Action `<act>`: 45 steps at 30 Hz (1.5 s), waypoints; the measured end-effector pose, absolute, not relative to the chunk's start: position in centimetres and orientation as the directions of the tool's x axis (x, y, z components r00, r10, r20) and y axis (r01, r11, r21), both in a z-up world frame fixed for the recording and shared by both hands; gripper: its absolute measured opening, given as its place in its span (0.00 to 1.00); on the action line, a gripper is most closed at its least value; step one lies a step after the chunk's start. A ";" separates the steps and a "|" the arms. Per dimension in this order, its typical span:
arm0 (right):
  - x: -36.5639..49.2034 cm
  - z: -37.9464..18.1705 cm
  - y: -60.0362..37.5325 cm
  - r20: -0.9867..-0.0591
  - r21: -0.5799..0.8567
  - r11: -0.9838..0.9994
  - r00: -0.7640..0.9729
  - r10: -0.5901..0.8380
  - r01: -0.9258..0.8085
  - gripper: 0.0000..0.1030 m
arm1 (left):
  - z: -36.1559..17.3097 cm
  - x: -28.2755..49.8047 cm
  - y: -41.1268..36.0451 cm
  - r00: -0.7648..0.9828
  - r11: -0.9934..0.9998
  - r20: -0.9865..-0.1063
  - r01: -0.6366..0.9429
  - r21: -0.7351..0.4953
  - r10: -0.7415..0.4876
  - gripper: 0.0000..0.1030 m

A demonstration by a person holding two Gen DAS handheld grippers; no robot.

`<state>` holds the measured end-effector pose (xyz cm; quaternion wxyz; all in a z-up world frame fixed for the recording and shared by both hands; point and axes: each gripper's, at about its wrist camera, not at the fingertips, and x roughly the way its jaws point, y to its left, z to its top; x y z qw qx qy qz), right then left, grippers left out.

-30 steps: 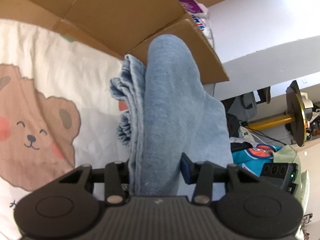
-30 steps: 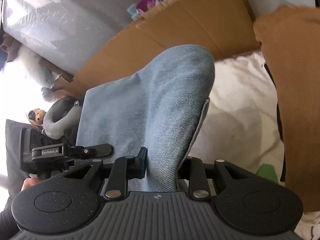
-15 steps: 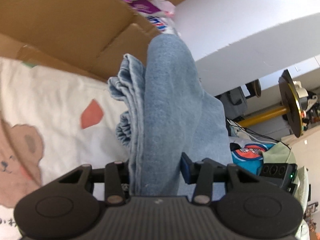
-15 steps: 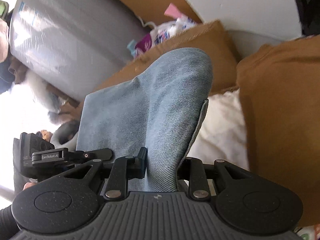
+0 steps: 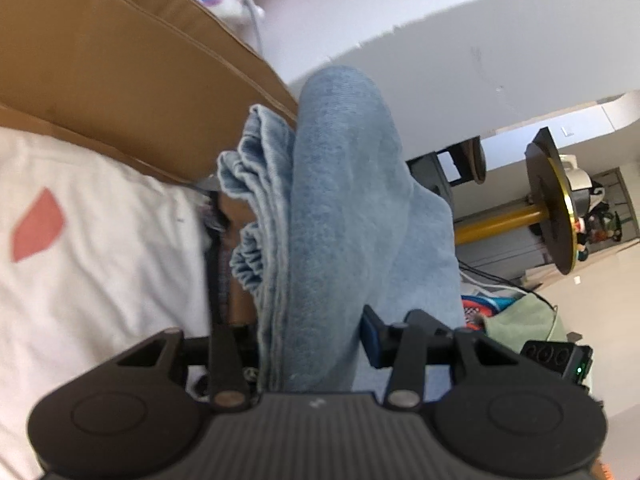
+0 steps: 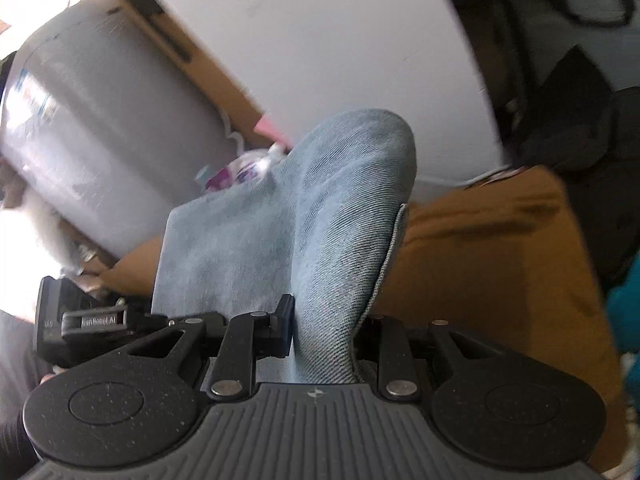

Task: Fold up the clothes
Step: 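Lift the folded jeans with both tools and carry it onto the clothes pile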

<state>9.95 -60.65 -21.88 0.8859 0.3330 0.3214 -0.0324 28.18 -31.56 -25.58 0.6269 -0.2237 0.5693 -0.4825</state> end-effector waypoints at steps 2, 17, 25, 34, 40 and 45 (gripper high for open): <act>9.5 -21.3 -62.0 -0.586 0.560 0.776 0.801 0.122 0.291 0.25 | -25.4 27.7 -33.0 -0.114 0.425 -0.490 0.356 -0.832 -0.864 0.44; 8.8 -20.8 -65.2 -0.633 0.443 0.793 0.773 -0.053 0.417 0.25 | -27.5 25.6 -38.8 -0.123 0.438 -0.485 0.285 -0.853 -0.866 0.45; 8.6 -23.6 -66.0 -0.679 0.400 0.784 0.728 -0.096 0.475 0.25 | -30.9 25.7 -40.2 -0.161 0.454 -0.496 0.238 -0.859 -0.853 0.45; 9.5 -26.9 -67.0 -0.686 0.413 0.738 0.716 -0.133 0.533 0.25 | -33.4 27.2 -41.2 -0.188 0.483 -0.526 0.232 -0.845 -0.830 0.48; 9.5 -27.3 -67.0 -0.672 0.422 0.731 0.727 -0.144 0.536 0.25 | -30.7 27.7 -40.9 -0.187 0.550 -0.617 0.310 -0.775 -0.764 0.62; 9.2 -27.7 -67.2 -0.667 0.437 0.712 0.729 -0.154 0.550 0.25 | -27.6 28.4 -39.3 -0.100 0.608 -0.682 0.375 -0.700 -0.724 0.62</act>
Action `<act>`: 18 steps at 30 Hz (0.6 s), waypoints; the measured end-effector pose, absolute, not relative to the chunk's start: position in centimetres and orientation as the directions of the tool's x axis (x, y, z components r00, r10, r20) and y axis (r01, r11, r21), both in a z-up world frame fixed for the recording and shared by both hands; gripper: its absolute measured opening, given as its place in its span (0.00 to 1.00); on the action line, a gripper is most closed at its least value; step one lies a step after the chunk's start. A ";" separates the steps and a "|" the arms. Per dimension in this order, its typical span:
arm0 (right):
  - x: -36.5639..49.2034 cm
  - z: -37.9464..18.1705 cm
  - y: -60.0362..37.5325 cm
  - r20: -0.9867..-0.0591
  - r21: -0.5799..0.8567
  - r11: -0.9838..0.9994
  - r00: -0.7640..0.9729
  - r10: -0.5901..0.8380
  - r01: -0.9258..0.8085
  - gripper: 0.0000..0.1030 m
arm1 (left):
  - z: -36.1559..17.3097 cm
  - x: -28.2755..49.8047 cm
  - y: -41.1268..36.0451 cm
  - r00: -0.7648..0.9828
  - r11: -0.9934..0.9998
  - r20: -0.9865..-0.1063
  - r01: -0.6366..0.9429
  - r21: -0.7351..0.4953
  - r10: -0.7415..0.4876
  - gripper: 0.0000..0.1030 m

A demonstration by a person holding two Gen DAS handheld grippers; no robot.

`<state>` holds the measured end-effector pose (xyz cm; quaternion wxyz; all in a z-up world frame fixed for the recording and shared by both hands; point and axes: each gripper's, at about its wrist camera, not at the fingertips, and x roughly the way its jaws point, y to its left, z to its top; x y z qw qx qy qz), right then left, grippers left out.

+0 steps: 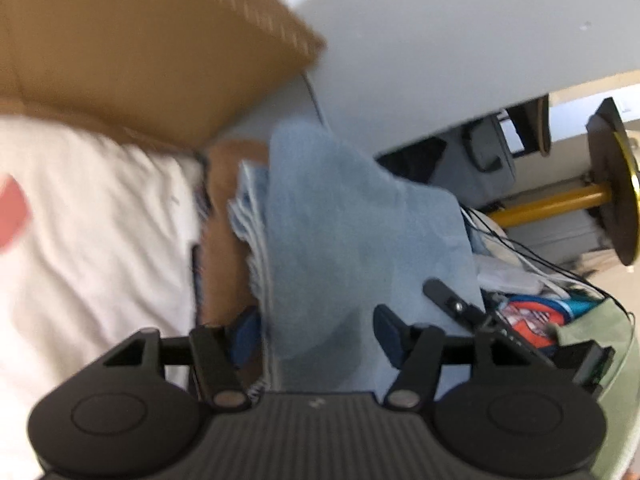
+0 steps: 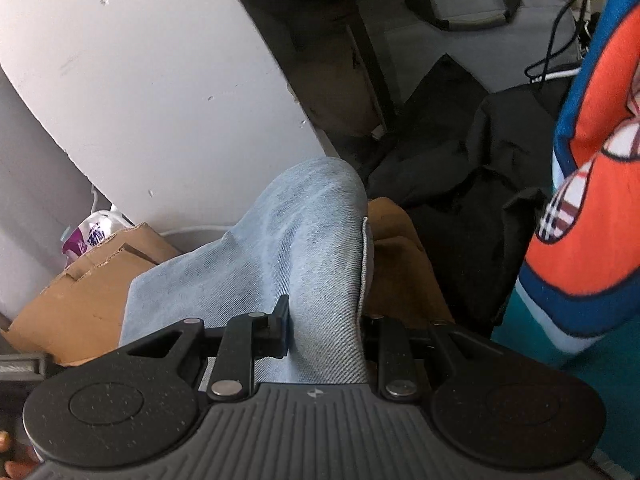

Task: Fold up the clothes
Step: 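Lift the folded jeans with both tools and carry it onto the clothes pile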

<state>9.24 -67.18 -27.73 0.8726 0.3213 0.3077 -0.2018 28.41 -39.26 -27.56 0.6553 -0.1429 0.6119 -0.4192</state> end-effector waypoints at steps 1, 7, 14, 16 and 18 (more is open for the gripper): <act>9.2 -27.7 -67.1 -0.665 0.437 0.712 0.731 -0.155 0.549 0.25 | -26.9 28.7 -38.9 -0.090 0.617 -0.688 0.371 -0.694 -0.720 0.61; 8.9 -27.9 -66.9 -0.656 0.444 0.706 0.737 -0.164 0.552 0.26 | -22.7 29.8 -39.0 -0.035 0.635 -0.714 0.429 -0.643 -0.699 0.58; 9.1 -27.9 -66.7 -0.656 0.423 0.717 0.733 -0.179 0.554 0.27 | -22.4 28.3 -41.4 -0.068 0.639 -0.750 0.477 -0.604 -0.658 0.48; 9.1 -28.0 -66.7 -0.658 0.416 0.722 0.731 -0.182 0.554 0.27 | -22.5 28.0 -42.0 -0.083 0.631 -0.752 0.489 -0.602 -0.653 0.46; 9.2 -28.0 -66.6 -0.659 0.410 0.724 0.729 -0.186 0.555 0.28 | -22.4 27.9 -42.5 -0.073 0.628 -0.758 0.512 -0.586 -0.648 0.46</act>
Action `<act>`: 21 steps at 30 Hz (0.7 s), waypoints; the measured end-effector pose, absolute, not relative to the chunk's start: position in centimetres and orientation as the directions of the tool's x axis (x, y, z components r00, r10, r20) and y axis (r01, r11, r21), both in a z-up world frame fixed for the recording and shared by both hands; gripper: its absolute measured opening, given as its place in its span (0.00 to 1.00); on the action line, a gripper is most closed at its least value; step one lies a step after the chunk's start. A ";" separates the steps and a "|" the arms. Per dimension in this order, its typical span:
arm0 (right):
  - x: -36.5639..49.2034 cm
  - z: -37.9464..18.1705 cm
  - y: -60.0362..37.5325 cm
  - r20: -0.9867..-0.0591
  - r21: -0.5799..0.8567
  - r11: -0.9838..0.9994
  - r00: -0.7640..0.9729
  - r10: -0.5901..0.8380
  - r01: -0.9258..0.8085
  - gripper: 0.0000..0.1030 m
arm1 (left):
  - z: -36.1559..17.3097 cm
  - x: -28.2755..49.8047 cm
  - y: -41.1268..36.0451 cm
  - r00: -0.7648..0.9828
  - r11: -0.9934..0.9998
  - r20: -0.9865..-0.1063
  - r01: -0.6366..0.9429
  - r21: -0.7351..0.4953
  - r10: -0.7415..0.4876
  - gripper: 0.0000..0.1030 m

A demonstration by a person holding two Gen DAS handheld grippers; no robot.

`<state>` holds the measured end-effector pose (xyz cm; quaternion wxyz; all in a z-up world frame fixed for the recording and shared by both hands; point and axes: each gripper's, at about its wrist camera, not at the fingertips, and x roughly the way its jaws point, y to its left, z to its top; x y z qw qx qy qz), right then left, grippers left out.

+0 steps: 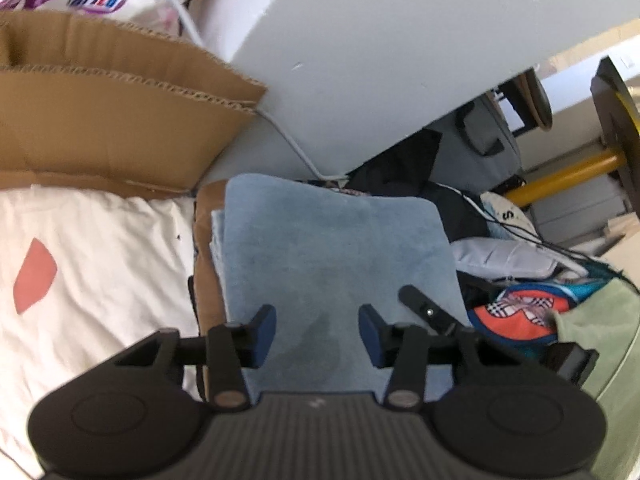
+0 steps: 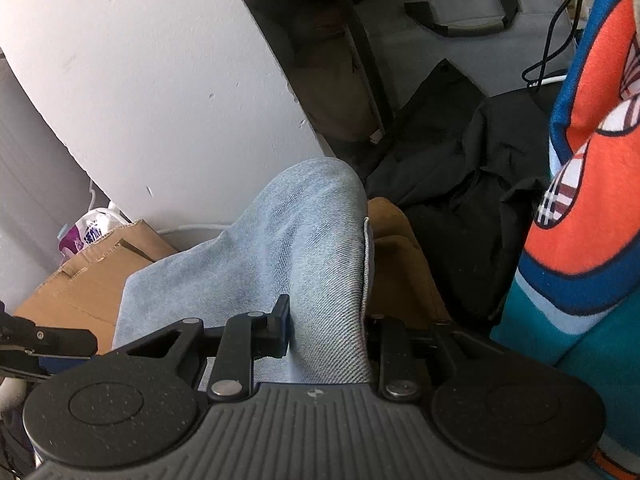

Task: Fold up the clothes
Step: 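Lift the folded jeans with both tools and carry it onto the clothes pile, then lower the jeans onto the pile and open both tools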

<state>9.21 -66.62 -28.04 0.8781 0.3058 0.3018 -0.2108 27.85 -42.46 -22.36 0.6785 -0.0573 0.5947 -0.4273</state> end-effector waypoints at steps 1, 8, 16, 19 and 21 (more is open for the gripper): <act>9.3 -28.1 -66.6 -0.659 0.408 0.724 0.728 -0.188 0.556 0.28 | -22.4 27.8 -42.7 -0.073 0.629 -0.760 0.513 -0.584 -0.646 0.46; 9.6 -28.3 -66.2 -0.671 0.370 0.741 0.713 -0.204 0.560 0.32 | -24.1 26.2 -44.9 -0.111 0.604 -0.775 0.562 -0.565 -0.622 0.33; 10.0 -28.2 -66.2 -0.697 0.318 0.766 0.685 -0.211 0.559 0.36 | -26.2 26.8 -45.4 -0.132 0.607 -0.779 0.553 -0.571 -0.613 0.32; 10.4 -27.9 -65.8 -0.702 0.276 0.775 0.670 -0.242 0.569 0.36 | -26.0 26.3 -45.8 -0.116 0.593 -0.792 0.599 -0.537 -0.599 0.32; 10.7 -27.5 -65.4 -0.704 0.243 0.793 0.663 -0.252 0.559 0.36 | -26.0 26.0 -46.2 -0.098 0.589 -0.803 0.628 -0.509 -0.588 0.32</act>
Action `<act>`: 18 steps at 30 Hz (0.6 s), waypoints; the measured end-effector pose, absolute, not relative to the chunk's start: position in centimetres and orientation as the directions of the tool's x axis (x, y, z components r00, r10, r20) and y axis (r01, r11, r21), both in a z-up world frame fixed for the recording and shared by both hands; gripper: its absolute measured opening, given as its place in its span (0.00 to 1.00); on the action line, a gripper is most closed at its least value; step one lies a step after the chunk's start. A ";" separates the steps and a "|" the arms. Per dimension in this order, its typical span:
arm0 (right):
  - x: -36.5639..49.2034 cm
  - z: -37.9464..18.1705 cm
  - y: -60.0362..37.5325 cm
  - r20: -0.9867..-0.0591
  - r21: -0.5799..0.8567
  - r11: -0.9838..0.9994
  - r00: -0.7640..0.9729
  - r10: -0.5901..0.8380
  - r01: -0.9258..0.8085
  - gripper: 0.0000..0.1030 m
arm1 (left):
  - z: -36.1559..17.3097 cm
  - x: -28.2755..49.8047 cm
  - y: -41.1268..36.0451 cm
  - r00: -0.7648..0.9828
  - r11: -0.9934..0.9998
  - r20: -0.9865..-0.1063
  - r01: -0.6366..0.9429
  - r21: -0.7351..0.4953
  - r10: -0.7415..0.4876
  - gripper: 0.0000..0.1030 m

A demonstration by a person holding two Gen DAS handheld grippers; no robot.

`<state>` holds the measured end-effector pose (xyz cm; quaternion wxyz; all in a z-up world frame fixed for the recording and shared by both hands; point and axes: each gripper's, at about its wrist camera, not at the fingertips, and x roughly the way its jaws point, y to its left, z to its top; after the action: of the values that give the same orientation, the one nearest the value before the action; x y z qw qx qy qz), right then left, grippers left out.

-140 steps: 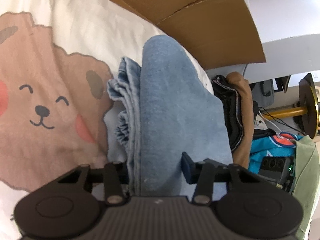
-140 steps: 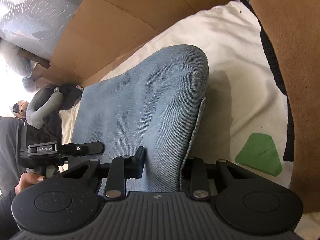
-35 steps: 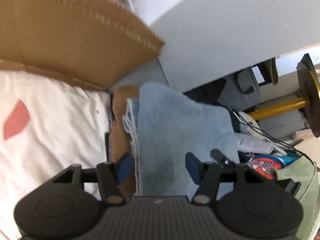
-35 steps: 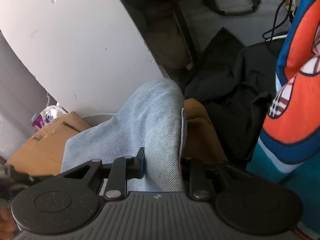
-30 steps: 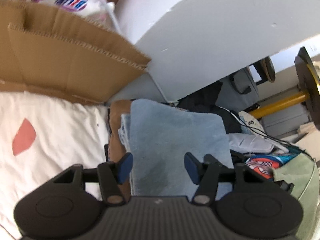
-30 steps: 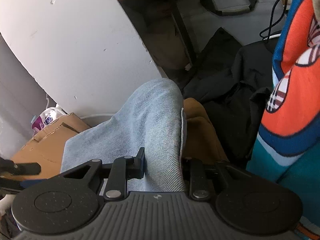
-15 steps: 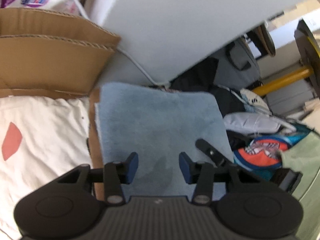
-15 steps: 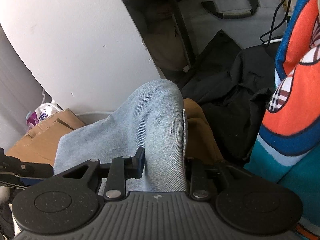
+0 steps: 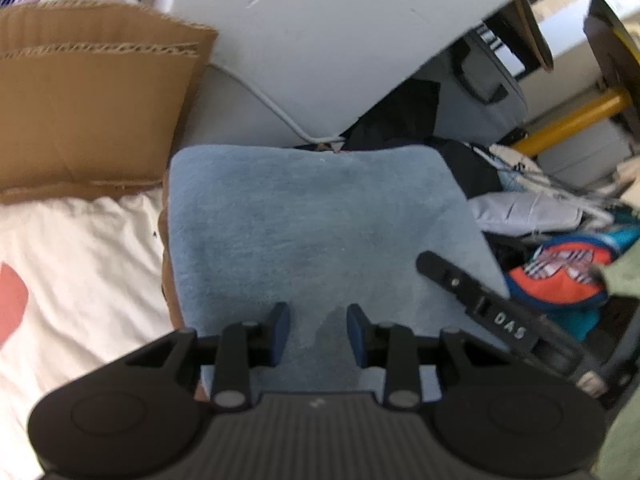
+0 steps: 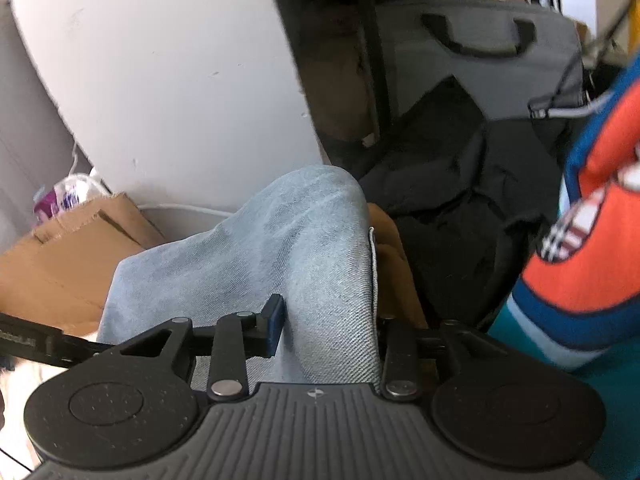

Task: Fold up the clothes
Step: 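Lower the jeans onto the pile and open both tools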

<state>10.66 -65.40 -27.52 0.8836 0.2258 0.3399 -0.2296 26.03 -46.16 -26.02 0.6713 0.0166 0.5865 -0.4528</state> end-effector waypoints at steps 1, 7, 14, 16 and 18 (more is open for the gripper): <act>10.7 -27.4 -65.4 -0.705 0.242 0.794 0.664 -0.251 0.558 0.36 | -26.1 26.0 -46.2 -0.092 0.589 -0.804 0.633 -0.503 -0.587 0.32; 10.8 -26.7 -66.3 -0.700 0.255 0.773 0.663 -0.267 0.581 0.36 | -26.7 26.1 -45.9 -0.089 0.586 -0.791 0.622 -0.519 -0.606 0.32; 10.5 -25.8 -66.0 -0.702 0.212 0.774 0.644 -0.304 0.596 0.38 | -26.9 26.6 -45.7 -0.093 0.585 -0.784 0.613 -0.531 -0.614 0.29; 10.1 -25.1 -65.5 -0.691 0.183 0.786 0.646 -0.324 0.591 0.41 | -27.1 26.8 -45.6 -0.090 0.590 -0.781 0.604 -0.536 -0.618 0.25; 9.3 -24.3 -65.0 -0.662 0.158 0.792 0.658 -0.358 0.589 0.47 | -27.3 27.0 -45.5 -0.086 0.599 -0.779 0.588 -0.543 -0.621 0.15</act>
<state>9.28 -64.96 -24.32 0.8921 0.1826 0.3168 -0.2655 26.97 -45.48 -27.29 0.6760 -0.0140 0.5855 -0.4474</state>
